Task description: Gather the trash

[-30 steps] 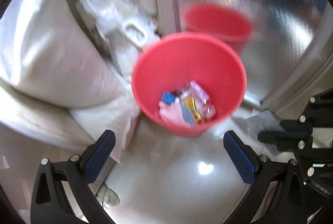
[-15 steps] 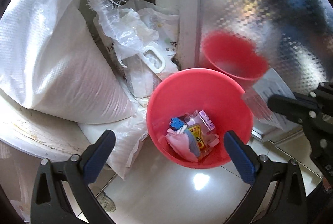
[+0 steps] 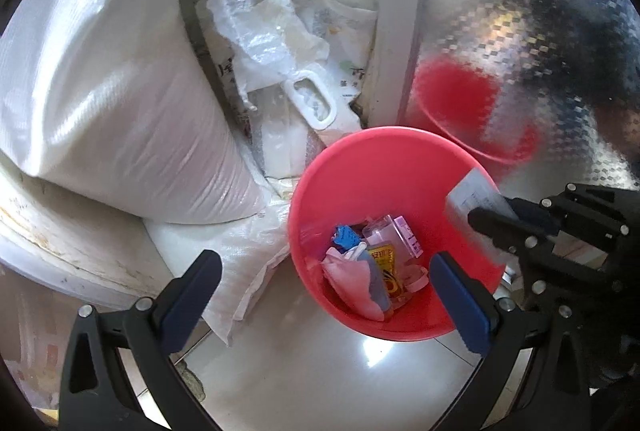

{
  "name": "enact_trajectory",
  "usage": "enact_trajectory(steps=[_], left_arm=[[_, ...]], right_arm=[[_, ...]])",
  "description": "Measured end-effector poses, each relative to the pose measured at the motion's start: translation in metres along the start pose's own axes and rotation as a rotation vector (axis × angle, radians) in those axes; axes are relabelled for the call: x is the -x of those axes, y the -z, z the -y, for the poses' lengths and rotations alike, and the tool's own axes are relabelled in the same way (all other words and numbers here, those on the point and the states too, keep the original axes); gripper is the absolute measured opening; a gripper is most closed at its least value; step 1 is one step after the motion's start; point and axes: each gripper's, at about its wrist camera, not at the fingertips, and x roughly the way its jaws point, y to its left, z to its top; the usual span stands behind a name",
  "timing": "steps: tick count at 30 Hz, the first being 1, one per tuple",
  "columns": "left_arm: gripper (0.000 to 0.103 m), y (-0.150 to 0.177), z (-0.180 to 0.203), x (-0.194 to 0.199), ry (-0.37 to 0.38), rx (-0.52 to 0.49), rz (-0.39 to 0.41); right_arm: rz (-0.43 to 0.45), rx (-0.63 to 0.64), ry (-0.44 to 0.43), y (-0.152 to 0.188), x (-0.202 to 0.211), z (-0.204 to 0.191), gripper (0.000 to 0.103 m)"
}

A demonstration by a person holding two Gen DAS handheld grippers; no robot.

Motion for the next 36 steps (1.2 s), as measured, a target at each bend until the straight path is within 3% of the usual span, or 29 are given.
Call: enact_trajectory(steps=[1,2,4,9,13,23,29,36], left_arm=[[0.103,0.000,-0.002,-0.001,0.004,0.005,0.000],[0.103,0.001,-0.003,-0.001,0.006,0.013,0.003],[0.103,0.001,-0.006,-0.001,0.015,0.025,0.007],[0.103,0.000,-0.004,0.002,0.031,0.013,0.014],[0.103,0.000,-0.001,0.009,0.039,0.004,0.035],[0.103,-0.013,-0.012,0.055,0.047,0.029,0.035],[0.103,-0.042,-0.019,0.136,0.056,0.012,-0.013],[0.103,-0.088,-0.026,0.258,0.122,0.009,-0.055]], right_arm=[[-0.003,-0.009,0.002,0.001,-0.001,0.001,0.018],[-0.008,-0.016,0.007,0.002,-0.003,0.001,0.039],[0.002,-0.031,0.011,0.004,-0.003,0.001,0.069],[0.017,-0.069,0.056,0.007,0.006,0.001,0.080],[0.003,-0.088,0.120,0.010,0.014,0.003,0.103],[0.007,-0.125,0.182,0.002,0.047,-0.001,0.102],[-0.035,-0.069,0.226,-0.042,0.117,-0.028,0.102],[-0.079,-0.148,0.203,-0.113,0.231,-0.042,0.102]])
